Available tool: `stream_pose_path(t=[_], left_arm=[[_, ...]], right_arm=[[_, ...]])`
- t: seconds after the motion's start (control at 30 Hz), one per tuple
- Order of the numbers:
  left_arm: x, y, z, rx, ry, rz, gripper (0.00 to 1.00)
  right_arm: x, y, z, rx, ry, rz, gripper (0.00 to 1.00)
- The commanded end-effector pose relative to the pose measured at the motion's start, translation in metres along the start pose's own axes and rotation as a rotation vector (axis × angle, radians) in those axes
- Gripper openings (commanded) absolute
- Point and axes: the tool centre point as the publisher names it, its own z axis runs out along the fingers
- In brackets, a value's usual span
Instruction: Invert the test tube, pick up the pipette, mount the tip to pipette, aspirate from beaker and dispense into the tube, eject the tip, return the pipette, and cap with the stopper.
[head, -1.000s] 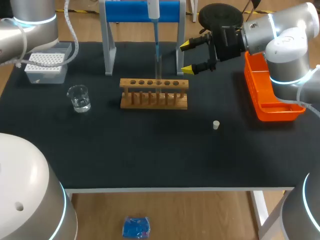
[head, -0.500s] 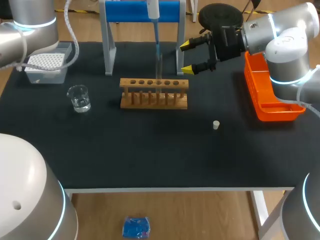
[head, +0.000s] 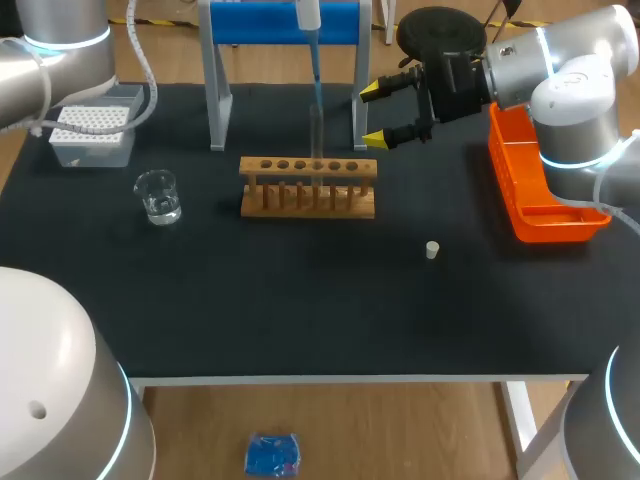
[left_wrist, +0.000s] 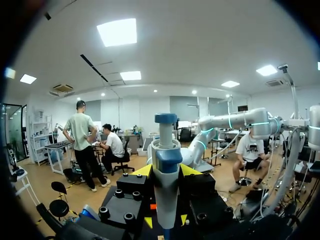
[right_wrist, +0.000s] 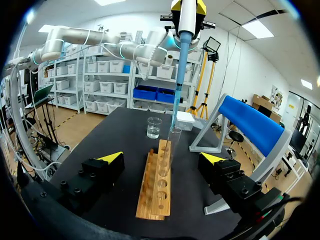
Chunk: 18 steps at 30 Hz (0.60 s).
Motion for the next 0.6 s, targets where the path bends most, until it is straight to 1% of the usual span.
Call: stream_pose_path(t=[0.03,0.37,0.6], left_arm=[[0.0021,-0.0076,0.0027,-0.014,-0.004,0.007,0.0],[-0.0006,-0.0113,0.0048,-0.021,0.003,0.015,0.0],[-0.0014,-0.0043,0.0051,-0.018,0.002,-0.004,0.0]], right_arm=[[-0.0001,-0.0004,-0.0003,0.0,0.001,-0.001,1.0],[-0.0001,-0.0004,-0.0003,0.0,0.001,-0.001,1.0],[-0.0001,-0.0004,-0.0003,0.0,0.001,-0.001,1.0]])
